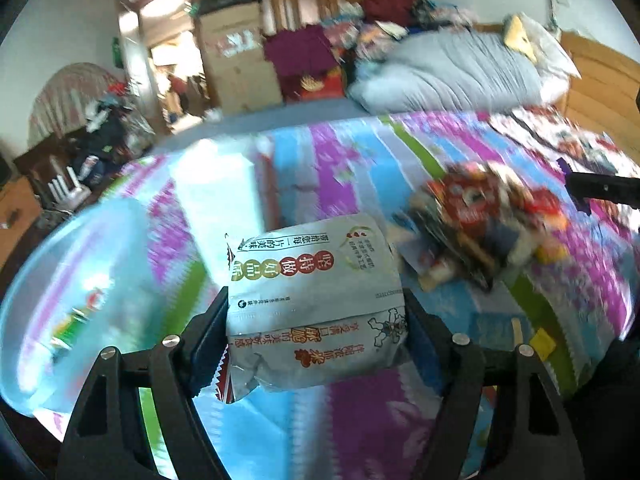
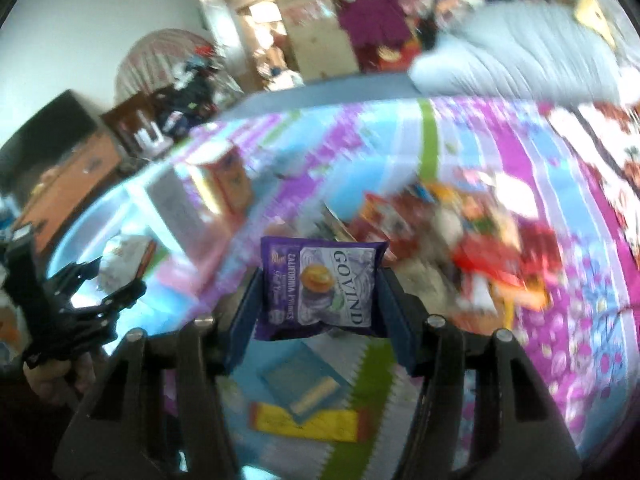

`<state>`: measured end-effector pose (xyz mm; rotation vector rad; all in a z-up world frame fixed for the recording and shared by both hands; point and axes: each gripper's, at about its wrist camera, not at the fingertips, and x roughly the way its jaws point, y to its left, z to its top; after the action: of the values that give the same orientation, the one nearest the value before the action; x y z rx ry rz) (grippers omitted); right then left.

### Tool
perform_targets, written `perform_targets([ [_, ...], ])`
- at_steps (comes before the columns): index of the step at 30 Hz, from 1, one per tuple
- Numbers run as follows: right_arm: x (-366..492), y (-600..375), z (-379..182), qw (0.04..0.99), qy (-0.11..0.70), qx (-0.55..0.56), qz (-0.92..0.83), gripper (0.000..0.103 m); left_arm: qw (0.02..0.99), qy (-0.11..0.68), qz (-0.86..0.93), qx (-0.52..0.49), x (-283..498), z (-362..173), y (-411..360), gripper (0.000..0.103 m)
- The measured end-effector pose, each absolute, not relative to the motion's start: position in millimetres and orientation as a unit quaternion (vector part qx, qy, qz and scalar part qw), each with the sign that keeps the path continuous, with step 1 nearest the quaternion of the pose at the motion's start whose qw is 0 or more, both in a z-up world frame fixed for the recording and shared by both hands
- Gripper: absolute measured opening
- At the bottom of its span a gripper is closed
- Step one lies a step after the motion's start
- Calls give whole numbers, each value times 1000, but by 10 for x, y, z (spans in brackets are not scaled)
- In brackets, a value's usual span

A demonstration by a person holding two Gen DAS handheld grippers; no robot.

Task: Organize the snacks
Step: 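Drop the purple packet into the basin with the right tool while the left carries the bag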

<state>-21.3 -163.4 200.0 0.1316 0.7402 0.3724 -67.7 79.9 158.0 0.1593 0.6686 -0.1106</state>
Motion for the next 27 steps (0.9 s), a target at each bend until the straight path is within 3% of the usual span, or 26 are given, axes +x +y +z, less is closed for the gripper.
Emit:
perform_targets([
  [12, 145, -28, 2804, 903, 287, 6, 321, 59, 948, 302, 93, 24, -689, 2326, 2326, 80],
  [27, 203, 1524, 2759, 846, 297, -58, 440, 59, 928, 325, 184, -16, -659, 2171, 3330, 80],
])
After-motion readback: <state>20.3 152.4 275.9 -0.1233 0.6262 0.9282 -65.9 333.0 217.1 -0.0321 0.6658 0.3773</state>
